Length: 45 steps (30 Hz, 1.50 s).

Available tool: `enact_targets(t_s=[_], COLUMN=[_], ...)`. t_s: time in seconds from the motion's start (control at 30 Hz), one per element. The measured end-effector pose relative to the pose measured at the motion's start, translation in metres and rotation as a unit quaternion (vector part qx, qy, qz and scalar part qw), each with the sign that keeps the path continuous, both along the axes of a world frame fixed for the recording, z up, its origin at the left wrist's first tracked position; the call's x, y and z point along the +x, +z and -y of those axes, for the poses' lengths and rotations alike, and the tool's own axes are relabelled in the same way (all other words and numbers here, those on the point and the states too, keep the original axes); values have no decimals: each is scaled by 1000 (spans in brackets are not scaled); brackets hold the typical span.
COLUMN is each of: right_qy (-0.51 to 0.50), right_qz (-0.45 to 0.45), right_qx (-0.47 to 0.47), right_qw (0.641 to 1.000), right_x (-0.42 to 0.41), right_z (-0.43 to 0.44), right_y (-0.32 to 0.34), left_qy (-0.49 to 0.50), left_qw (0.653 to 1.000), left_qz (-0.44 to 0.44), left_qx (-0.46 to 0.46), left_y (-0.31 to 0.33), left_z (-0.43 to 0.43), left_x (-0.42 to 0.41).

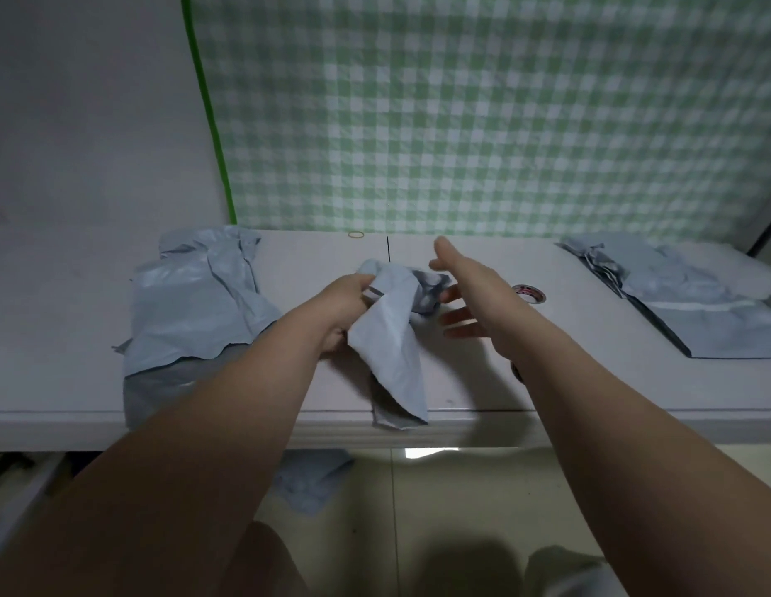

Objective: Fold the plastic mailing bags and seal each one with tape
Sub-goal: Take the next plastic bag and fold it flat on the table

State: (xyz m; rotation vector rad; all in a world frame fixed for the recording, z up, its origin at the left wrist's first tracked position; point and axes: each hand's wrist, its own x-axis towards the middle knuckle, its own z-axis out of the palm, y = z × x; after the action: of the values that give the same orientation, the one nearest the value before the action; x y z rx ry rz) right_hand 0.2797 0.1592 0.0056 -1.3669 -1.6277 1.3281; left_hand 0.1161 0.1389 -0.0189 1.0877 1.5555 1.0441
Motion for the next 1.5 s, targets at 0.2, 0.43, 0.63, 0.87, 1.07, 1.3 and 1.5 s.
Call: enact_targets(t_s=[0.2,0.43,0.63,0.87,1.07,1.3,1.5], right_qy=[16,18,143,-32,-135,-224,-226], right_qz=[38,44,251,347,293,137,126], right_qx=[-42,-29,0,230,254,230,189], right_qw=[998,998,957,909,912,937,947], right_x=[10,25,25,13,13,11,7], right_z=[26,51,75,82,80,54,28], right_y=[2,-6,-4,-6,40,119,148], left_qy=[-42,-53,-122,-98,56,207,234], left_qw=[993,972,977,882,916,964,960], left_qz=[-110,-230,-164,-461,-387,-29,50], left_qx=[-11,-14,-59,-1,91,163,146], left_y=[4,1,5,18,49,121,148], left_z=[28,63,88,94,81,45,20], left_x=[-13,-25,-29,-17,-15,-18,-21])
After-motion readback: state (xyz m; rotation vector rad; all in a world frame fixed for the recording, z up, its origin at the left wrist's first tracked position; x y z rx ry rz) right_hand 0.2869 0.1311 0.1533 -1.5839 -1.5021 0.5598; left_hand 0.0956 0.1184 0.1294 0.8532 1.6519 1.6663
